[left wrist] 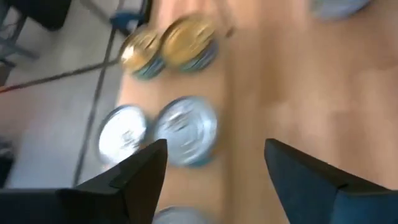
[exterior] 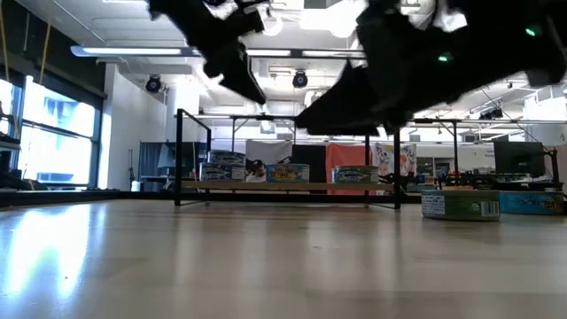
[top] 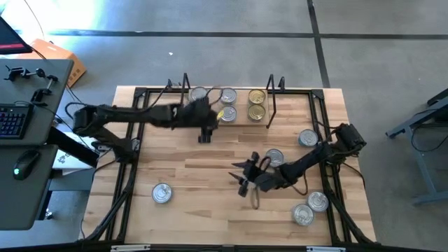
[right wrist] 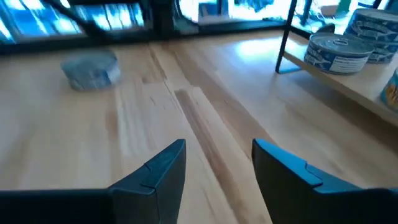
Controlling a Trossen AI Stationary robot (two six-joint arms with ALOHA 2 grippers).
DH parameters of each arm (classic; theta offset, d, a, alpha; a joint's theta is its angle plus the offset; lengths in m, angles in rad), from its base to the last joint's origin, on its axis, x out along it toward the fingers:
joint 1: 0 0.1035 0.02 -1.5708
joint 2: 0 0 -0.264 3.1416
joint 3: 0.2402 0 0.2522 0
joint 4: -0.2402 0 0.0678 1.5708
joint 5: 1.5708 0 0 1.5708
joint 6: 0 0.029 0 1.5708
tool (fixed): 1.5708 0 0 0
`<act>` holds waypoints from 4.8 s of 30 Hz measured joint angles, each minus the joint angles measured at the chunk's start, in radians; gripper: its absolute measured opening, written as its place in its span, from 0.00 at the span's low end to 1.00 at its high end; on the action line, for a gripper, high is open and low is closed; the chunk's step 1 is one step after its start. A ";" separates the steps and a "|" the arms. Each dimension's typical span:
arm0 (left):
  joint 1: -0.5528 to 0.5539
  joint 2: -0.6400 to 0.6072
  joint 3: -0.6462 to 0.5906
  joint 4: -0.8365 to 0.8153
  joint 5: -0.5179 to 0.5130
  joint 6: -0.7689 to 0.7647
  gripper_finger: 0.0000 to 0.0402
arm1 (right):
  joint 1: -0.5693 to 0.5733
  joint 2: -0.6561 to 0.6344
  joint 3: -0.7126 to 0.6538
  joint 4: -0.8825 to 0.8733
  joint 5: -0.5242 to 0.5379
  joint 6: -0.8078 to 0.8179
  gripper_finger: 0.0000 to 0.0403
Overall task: Stack canned seafood by type on shelf
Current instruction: Stack the green tuna can on top of the other green tuna can on the shelf
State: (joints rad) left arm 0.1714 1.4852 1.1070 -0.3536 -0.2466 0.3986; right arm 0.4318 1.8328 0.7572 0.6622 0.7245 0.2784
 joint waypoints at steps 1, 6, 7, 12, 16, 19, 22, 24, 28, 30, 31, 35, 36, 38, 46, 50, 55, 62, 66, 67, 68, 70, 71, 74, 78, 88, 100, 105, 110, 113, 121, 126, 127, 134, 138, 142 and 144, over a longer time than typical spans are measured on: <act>-0.035 -0.024 -0.035 0.041 0.001 -0.028 0.63 | 0.004 0.000 -0.037 0.085 -0.004 0.001 0.44; -0.241 -0.115 -0.214 0.281 -0.019 -0.178 0.57 | -0.005 0.000 -0.115 0.329 -0.133 -0.044 0.44; -0.283 -0.127 -0.252 0.350 -0.041 -0.205 0.56 | -0.009 0.000 -0.114 0.362 -0.141 -0.048 0.44; -0.475 -0.143 -0.427 0.664 -0.231 -0.292 0.53 | -0.017 -0.066 -0.083 0.345 -0.249 -0.199 0.44; -0.573 -0.143 -0.524 0.819 -0.354 -0.311 0.51 | 0.020 -0.234 -0.019 -0.058 -0.146 -0.177 0.44; -0.607 -0.143 -0.558 0.851 -0.378 -0.329 0.51 | 0.043 -0.362 0.079 -0.590 -0.123 0.013 0.44; -0.615 -0.143 -0.568 0.852 -0.379 -0.359 0.51 | 0.049 -0.431 0.175 -1.093 -0.153 0.305 0.44; -0.610 -0.142 -0.568 0.849 -0.379 -0.372 0.51 | 0.046 -0.448 0.201 -1.359 -0.154 0.489 0.44; -0.610 -0.143 -0.568 0.851 -0.380 -0.372 0.51 | 0.026 -0.457 0.178 -1.653 -0.178 0.819 0.39; -0.611 -0.142 -0.568 0.850 -0.380 -0.372 0.51 | 0.018 -0.451 0.133 -1.696 -0.225 0.911 0.34; -0.611 -0.142 -0.568 0.850 -0.380 -0.372 0.51 | 0.016 -0.449 0.106 -1.695 -0.241 0.941 0.32; -0.610 -0.142 -0.568 0.851 -0.380 -0.368 0.51 | -0.002 -0.437 0.008 -1.625 -0.268 1.045 0.21; -0.608 -0.142 -0.568 0.853 -0.380 -0.364 0.51 | -0.007 -0.432 -0.012 -1.581 -0.286 1.049 0.18; -0.603 -0.142 -0.568 0.853 -0.379 -0.364 0.51 | -0.015 -0.421 -0.040 -1.464 -0.317 1.035 0.12; -0.603 -0.142 -0.567 0.884 -0.378 -0.340 0.51 | -0.032 -0.291 -0.058 -0.623 -0.317 0.658 0.01; -0.603 -0.142 -0.567 0.891 -0.325 -0.336 0.51 | -0.032 -0.240 -0.001 -0.269 -0.237 0.321 0.03; -0.612 -0.140 -0.567 0.883 -0.175 -0.335 0.51 | -0.032 -0.276 0.087 -0.454 -0.225 0.204 0.03; -0.580 -0.018 -0.565 0.974 -0.075 -0.309 0.51 | -0.034 -0.299 0.153 -1.241 -0.214 0.682 0.03; -0.571 0.078 -0.545 1.042 -0.077 -0.316 0.51 | -0.034 -0.269 0.096 -1.294 -0.239 0.879 0.03; -0.571 0.094 -0.535 1.046 -0.077 -0.316 0.51 | -0.034 -0.256 0.083 -1.264 -0.267 0.895 0.03; -0.574 0.104 -0.528 1.045 -0.079 -0.315 0.51 | -0.034 -0.242 0.072 -1.220 -0.294 0.897 0.03; -0.580 0.109 -0.515 1.044 -0.079 -0.298 0.51 | -0.034 -0.209 0.061 -1.095 -0.343 0.878 0.03; -0.584 0.105 -0.510 1.037 -0.080 -0.283 0.51 | -0.034 -0.187 0.059 -1.011 -0.359 0.844 0.03; -0.596 0.079 -0.508 1.028 -0.080 -0.249 0.51 | -0.034 -0.128 0.060 -0.655 -0.390 0.676 0.03; -0.609 0.039 -0.508 1.007 -0.080 -0.247 0.51 | -0.031 -0.075 0.060 -0.276 -0.429 0.401 0.03; -0.574 0.099 -0.508 0.849 -0.025 -0.180 0.51 | -0.004 -0.083 0.061 -0.291 -0.249 0.171 0.03; -0.415 0.327 -0.504 1.063 0.171 -0.081 0.50 | 0.043 -0.089 0.060 -0.252 -0.140 0.097 0.03; -0.378 0.366 -0.436 1.022 0.191 -0.081 0.48 | 0.090 -0.148 0.076 -0.268 -0.176 0.002 0.03; -0.359 0.375 -0.302 0.729 0.218 -0.078 0.43 | 0.140 -0.215 0.155 -0.461 -0.177 -0.058 0.03; -0.353 0.373 -0.236 0.586 0.216 -0.079 0.38 | 0.152 -0.227 0.192 -0.561 -0.162 -0.062 0.05; -0.353 0.375 -0.193 0.521 0.213 -0.079 0.12 | 0.144 -0.155 0.194 -0.614 -0.125 -0.092 0.26; -0.356 0.369 -0.181 0.511 0.214 -0.097 0.02 | 0.144 -0.078 0.194 -0.629 -0.062 -0.132 0.43; -0.356 0.369 -0.174 0.511 0.213 -0.105 0.03 | 0.144 -0.062 0.194 -0.630 -0.038 -0.152 0.46; -0.344 0.326 -0.137 0.504 0.210 -0.173 0.00 | 0.133 0.009 0.194 -0.629 0.101 -0.338 0.60; -0.334 0.312 -0.134 0.523 0.209 -0.188 0.00 | 0.101 0.038 0.194 -0.599 0.095 -0.400 0.62; -0.328 0.314 -0.135 0.521 0.210 -0.197 0.00 | 0.071 0.074 0.193 -0.514 0.091 -0.483 0.62; -0.328 0.314 -0.135 0.519 0.212 -0.207 0.00 | 0.059 0.089 0.193 -0.480 0.094 -0.494 0.62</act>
State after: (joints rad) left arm -0.1571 1.7988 0.9718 0.1657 -0.0346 0.1918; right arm 0.4906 1.9214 0.9502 0.1820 0.8182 -0.2153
